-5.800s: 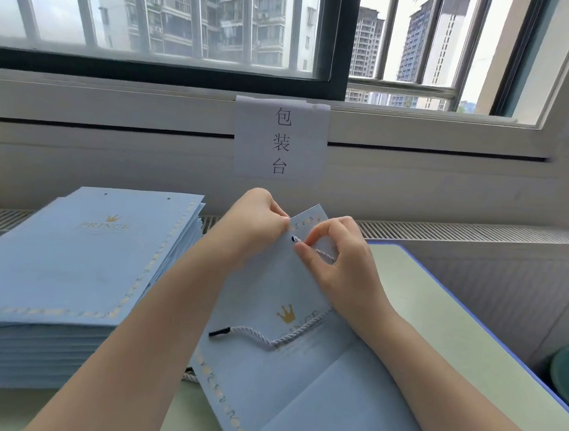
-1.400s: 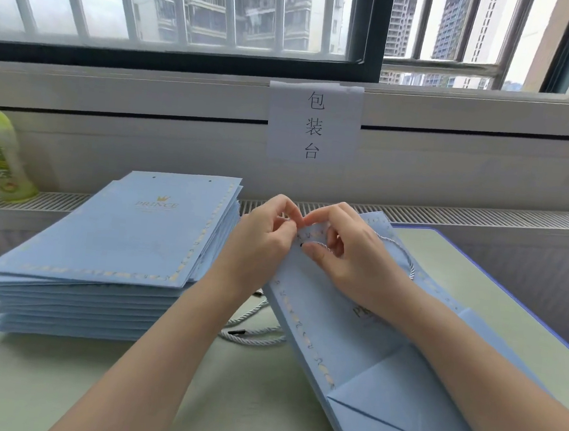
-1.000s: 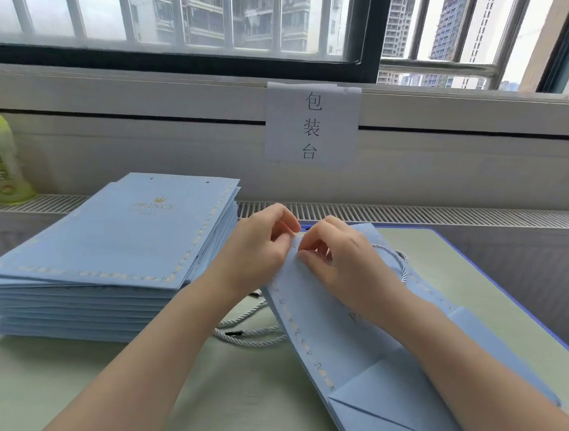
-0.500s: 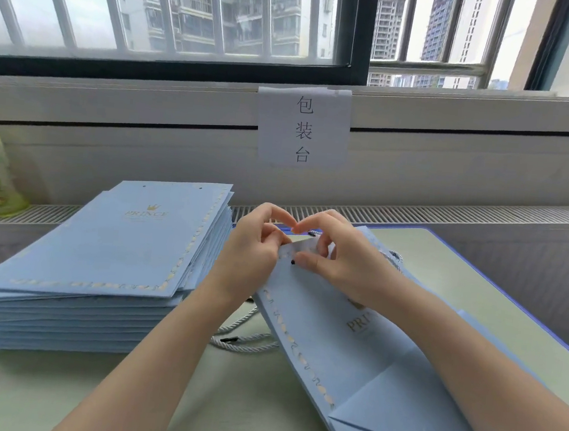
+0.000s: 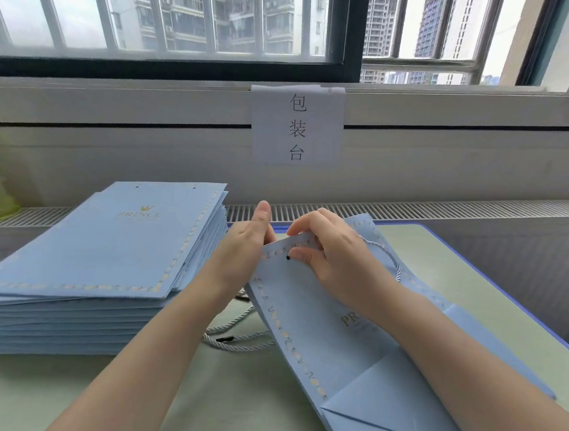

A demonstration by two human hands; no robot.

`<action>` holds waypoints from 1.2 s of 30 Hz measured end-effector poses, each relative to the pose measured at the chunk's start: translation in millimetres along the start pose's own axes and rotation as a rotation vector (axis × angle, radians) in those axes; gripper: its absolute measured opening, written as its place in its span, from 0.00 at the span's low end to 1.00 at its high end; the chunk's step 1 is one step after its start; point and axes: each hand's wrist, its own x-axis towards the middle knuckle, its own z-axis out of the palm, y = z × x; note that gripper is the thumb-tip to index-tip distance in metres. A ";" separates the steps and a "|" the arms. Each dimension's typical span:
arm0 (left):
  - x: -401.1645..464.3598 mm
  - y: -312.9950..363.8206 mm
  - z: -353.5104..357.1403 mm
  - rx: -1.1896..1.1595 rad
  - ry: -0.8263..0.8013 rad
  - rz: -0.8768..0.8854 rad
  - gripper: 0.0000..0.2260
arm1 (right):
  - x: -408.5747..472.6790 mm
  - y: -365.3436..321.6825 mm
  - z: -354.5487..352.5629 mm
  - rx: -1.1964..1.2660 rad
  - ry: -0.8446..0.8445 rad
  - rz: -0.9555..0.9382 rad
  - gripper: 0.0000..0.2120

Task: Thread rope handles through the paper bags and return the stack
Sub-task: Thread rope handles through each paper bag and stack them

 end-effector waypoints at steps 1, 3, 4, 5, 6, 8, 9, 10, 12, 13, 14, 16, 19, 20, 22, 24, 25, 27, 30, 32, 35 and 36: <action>0.7 -0.4 -0.9 -0.019 0.011 -0.002 0.29 | 0.3 -0.3 -0.4 0.012 0.008 -0.003 0.08; 0.5 0.3 -2.8 -0.059 0.013 -0.013 0.30 | 1.1 -1.6 -1.8 0.033 0.026 -0.010 0.08; 0.1 0.4 -3.6 -0.081 0.012 -0.022 0.30 | 1.5 -2.0 -2.5 0.046 0.035 -0.009 0.08; -0.5 0.9 -4.1 -0.101 0.013 -0.029 0.30 | 1.8 -2.2 -3.2 0.059 0.044 -0.009 0.08; -0.7 1.4 -4.1 -0.121 0.015 -0.034 0.30 | 1.8 -2.3 -4.0 0.069 0.052 -0.011 0.08; -0.4 1.4 -4.1 -0.148 0.027 -0.030 0.29 | 2.1 -2.2 -4.5 0.081 0.063 -0.016 0.08; -0.5 1.3 -3.5 -0.158 0.035 -0.023 0.29 | 2.3 -1.9 -4.1 0.087 0.063 -0.011 0.08; -0.9 1.2 -2.9 -0.163 0.045 -0.016 0.28 | 2.4 -1.4 -3.5 0.091 0.059 -0.002 0.08; -1.1 1.3 -2.1 -0.170 0.061 -0.006 0.28 | 2.6 0.1 -2.4 0.094 0.053 0.009 0.07; -1.0 1.3 -1.6 -0.170 0.069 0.000 0.28 | 2.7 0.7 -2.5 0.092 0.056 0.004 0.06; -0.8 1.4 -1.4 -0.169 0.076 0.010 0.28 | 3.1 1.2 -3.3 0.091 0.062 -0.005 0.06; -0.5 1.6 -0.5 -0.167 0.097 0.036 0.27 | 3.8 2.2 -6.5 0.107 0.074 -0.023 0.06; -0.3 2.5 -0.1 -0.143 0.179 0.102 0.27 | 2.8 4.1 -10.1 0.126 0.031 -0.042 0.06; 0.2 2.6 -0.5 -0.125 0.210 0.128 0.27 | 2.0 4.7 -10.2 0.118 0.001 -0.042 0.07; 0.9 2.0 -1.3 -0.075 0.261 0.171 0.25 | 1.7 5.5 -9.1 0.077 -0.059 -0.034 0.08; 1.5 0.4 -1.9 -0.008 0.293 0.205 0.22 | 1.6 4.5 -6.4 0.014 -0.088 -0.016 0.08; 1.8 -0.6 -2.0 0.026 0.295 0.213 0.21 | 1.0 3.1 -5.0 0.002 -0.105 0.018 0.07; 1.6 -1.2 -1.5 0.089 0.249 0.195 0.17 | -0.5 0.6 -0.9 0.066 -0.155 0.109 0.06; 4.9 -6.5 0.7 0.339 0.096 0.137 0.09 | -1.6 -5.8 -1.7 0.306 -0.114 0.183 0.09; 2.6 -9.4 3.2 0.477 0.020 0.082 0.04 | 2.3 -8.3 -9.8 0.494 0.001 0.232 0.08; 1.2 -13.3 3.5 0.521 -0.007 -0.012 0.12 | 9.0 -5.8 -26.0 0.655 0.234 0.303 0.07; 0.8 -12.4 2.8 0.500 -0.005 -0.044 0.13 | 9.6 -2.6 -29.8 0.644 0.317 0.295 0.08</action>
